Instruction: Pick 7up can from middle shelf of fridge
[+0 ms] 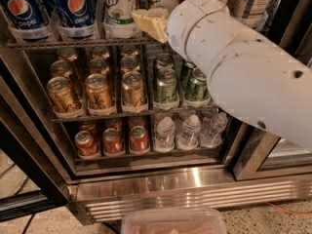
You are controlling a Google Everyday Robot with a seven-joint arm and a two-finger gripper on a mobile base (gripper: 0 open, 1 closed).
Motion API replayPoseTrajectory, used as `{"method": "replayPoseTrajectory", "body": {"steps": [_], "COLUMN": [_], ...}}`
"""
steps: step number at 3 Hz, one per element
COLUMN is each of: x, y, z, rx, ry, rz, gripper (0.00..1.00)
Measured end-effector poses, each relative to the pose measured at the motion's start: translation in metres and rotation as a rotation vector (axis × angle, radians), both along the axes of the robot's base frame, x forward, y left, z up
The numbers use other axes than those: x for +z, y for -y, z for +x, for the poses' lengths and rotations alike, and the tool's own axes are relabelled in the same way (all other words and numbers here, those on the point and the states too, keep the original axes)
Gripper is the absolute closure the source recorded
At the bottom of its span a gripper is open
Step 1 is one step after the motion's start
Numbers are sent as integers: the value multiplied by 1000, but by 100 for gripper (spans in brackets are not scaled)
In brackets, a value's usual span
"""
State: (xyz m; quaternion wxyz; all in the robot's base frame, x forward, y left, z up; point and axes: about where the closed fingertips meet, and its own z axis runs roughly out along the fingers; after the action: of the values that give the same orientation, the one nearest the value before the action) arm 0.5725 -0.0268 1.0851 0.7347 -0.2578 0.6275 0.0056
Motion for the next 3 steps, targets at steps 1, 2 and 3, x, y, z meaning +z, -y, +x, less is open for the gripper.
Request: {"method": "replayPoseTrajectory", "body": {"steps": [1,2,3], "x": [-1,-1,0], "y": [-3,-8,-8], "z": [3,9,15], "rx": [-4,-6,-15], "ry": [5,11,16], "rz": [3,3,4], "gripper": [34,35,35]}}
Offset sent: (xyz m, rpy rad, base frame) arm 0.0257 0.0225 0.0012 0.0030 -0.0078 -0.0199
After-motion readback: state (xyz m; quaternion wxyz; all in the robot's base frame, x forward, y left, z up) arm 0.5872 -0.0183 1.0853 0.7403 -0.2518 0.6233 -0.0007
